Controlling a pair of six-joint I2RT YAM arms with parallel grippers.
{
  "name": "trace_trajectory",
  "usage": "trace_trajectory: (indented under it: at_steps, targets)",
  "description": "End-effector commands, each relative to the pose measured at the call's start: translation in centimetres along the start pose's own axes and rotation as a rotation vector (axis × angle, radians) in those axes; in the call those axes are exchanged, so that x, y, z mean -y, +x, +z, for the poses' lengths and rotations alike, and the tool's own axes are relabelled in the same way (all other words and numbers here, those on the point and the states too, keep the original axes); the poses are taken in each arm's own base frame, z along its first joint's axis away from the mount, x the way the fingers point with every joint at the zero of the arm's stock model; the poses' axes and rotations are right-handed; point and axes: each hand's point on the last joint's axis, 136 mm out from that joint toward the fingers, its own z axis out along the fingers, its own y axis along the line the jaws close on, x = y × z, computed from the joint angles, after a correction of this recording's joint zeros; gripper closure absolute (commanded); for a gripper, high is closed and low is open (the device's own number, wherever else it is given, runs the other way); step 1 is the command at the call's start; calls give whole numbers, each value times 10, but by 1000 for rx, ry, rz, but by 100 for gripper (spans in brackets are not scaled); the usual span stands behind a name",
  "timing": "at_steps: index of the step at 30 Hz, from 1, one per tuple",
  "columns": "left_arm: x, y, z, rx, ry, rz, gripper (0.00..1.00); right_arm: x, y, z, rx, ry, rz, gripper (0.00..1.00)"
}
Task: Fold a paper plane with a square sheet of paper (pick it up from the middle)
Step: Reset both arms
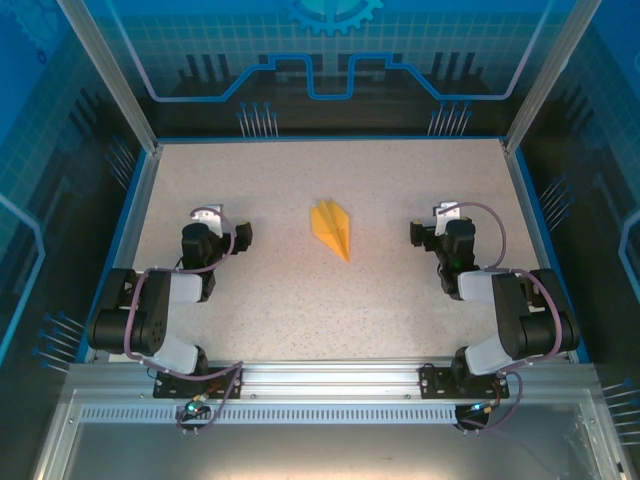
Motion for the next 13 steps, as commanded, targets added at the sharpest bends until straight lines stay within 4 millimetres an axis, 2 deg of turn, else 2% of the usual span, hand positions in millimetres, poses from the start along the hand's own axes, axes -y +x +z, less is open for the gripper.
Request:
trace_trajectory:
  at_steps: [1, 13]
  targets:
    - [0, -8, 3, 16, -9, 25, 1, -6, -5, 0, 26, -21, -10, 1]
    - [1, -8, 4, 12, -12, 31, 2, -5, -5, 0, 24, -21, -8, 0]
